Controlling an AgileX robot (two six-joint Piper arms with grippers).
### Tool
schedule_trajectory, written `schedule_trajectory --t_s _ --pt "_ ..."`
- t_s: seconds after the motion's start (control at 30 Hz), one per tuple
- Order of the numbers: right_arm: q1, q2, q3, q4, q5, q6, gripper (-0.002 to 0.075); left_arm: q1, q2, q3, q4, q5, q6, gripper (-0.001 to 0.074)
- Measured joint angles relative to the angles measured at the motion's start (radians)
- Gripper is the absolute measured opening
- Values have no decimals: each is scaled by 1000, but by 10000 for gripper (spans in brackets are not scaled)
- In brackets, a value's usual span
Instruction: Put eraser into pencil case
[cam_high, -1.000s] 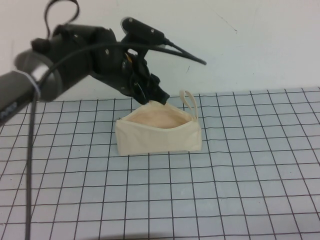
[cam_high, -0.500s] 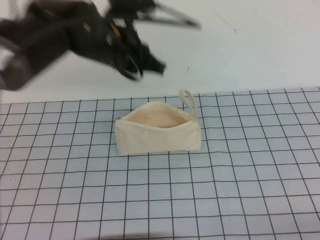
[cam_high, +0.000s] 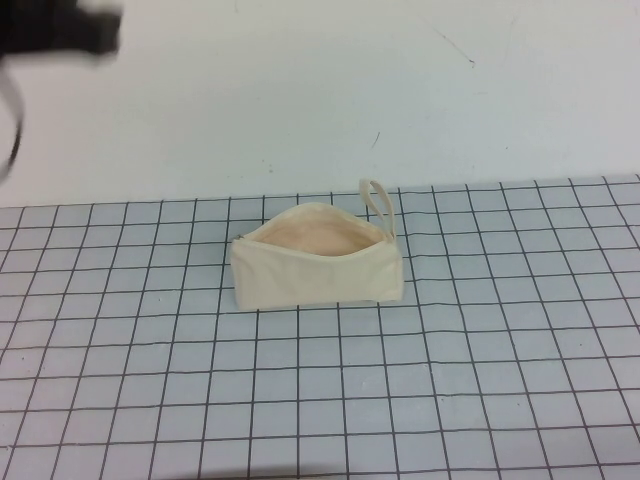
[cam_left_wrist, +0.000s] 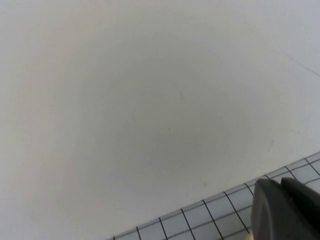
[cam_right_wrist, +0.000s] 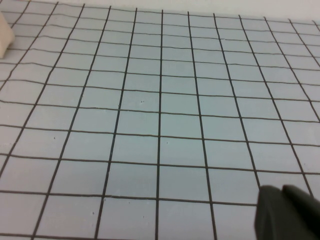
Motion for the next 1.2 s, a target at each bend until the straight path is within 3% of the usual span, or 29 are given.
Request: schedule_trajectory --t_s 0.23,0.37,0.57,0.87,1.2 --pt "0 0 0 0 0 0 -1 0 -298 498 -50 -193 -81 0" --pt "0 0 0 0 0 0 -1 0 -401 690 -84 -224 -85 0" --pt "0 0 0 0 0 0 -1 0 -449 870 -205 -233 -89 0" --pt "0 0 0 0 0 0 -1 7 -505 1016 -219 -257 -135 -1" --pt "0 0 0 0 0 0 -1 247 -916 1193 -118 -374 -139 -1"
